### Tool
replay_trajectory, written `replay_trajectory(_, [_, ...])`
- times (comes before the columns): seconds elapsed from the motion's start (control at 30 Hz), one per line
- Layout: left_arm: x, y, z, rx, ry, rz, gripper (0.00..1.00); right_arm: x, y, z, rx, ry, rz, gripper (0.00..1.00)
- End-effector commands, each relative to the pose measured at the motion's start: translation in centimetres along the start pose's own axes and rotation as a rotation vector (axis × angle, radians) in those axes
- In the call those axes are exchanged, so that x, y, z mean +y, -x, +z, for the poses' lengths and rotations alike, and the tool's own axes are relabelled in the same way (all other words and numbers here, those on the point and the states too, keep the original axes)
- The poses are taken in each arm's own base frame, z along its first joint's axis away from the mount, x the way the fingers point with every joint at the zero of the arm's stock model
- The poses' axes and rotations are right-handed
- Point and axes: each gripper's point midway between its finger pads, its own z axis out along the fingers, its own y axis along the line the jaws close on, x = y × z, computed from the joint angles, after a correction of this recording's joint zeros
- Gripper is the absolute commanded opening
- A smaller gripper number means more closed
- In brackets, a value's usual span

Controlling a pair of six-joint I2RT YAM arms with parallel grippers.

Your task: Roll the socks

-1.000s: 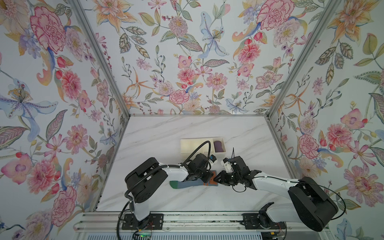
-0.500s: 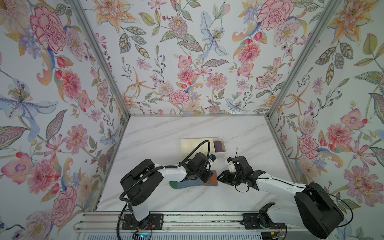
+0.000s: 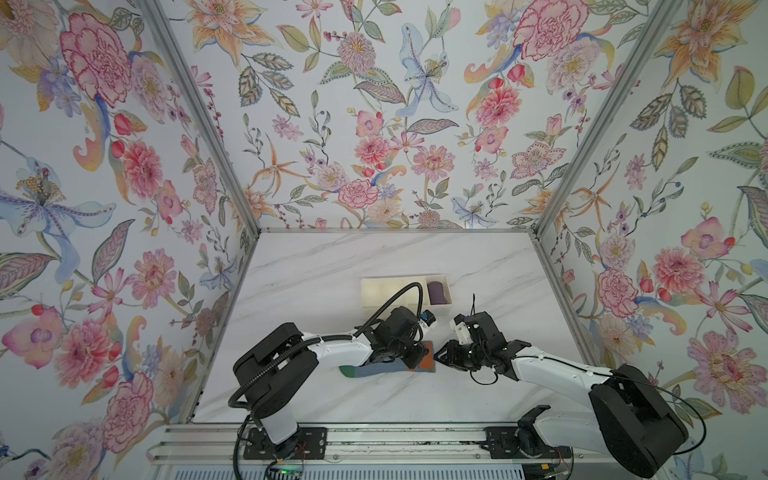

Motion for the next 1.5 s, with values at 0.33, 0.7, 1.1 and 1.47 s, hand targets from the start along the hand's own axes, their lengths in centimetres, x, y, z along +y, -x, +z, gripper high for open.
replay_trajectory(0.33, [1.1, -4.1, 1.5, 0.138, 0.045, -0.048, 0.00, -0.9, -0.4, 0.4, 0.014, -0.029, 0.015, 0.29])
replay_trajectory(0.7, [1.3, -5.1, 1.7, 0.161, 0.046, -0.057, 0.00, -1.0, -0.6, 1.3, 0.023, -0.023, 0.026, 0.29])
replay_trajectory(1.1, [1.3, -6.7, 1.9, 0.205, 0.029, -0.073, 0.00, -1.2, -1.0, 2.1, 0.035, 0.001, 0.052, 0.29])
replay_trajectory(1.47, [1.9, -8.0, 1.9, 0.232, 0.027, -0.103, 0.00, -2.4, -1.9, 2.5, 0.051, -0.018, 0.082, 0.29])
